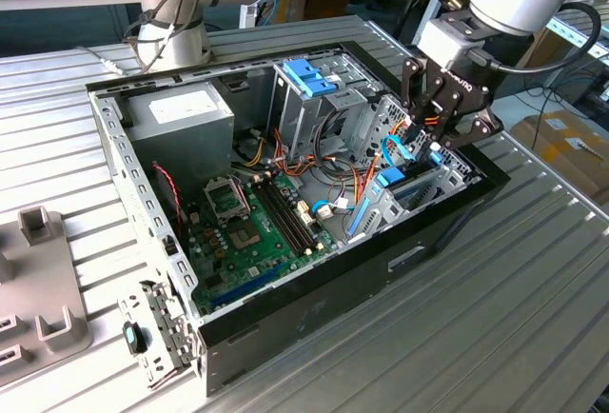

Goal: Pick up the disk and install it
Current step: 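Insert the second disk wire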

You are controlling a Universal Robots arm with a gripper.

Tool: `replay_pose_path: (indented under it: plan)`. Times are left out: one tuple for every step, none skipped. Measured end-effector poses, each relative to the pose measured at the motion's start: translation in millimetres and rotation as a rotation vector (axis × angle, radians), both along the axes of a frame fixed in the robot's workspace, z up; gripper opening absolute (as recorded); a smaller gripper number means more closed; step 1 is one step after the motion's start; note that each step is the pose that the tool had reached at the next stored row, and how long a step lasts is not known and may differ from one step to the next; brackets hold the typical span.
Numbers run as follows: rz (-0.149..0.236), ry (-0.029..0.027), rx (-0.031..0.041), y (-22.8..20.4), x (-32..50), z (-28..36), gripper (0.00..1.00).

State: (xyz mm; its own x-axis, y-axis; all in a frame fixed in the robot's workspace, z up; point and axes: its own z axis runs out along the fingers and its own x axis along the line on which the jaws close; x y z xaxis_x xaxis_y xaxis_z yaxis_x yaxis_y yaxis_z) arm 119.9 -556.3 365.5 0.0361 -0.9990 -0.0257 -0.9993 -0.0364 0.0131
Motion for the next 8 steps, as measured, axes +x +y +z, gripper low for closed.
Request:
replay_pose_path:
  plan:
    - [0.001,0.0,-0.0002,0.0,0.0,0.5,0.36]
    - [0.003,0.0,-0.0001,0.1,0.1,1.2,0.36]
    - [0.005,0.0,0.0,0.1,0.1,1.6,0.36]
    - [0.008,0.0,0.0001,0.1,0.1,2.0,0.36]
    - [0.01,0.0,0.0,0.1,0.1,2.5,0.36]
    - [0.014,0.0,0.0,0.1,0.1,3.4,0.36]
    - [0.016,0.0,0.0002,0.1,0.1,3.4,0.36]
    - [0.017,0.0,0.0002,0.1,0.1,3.5,0.36]
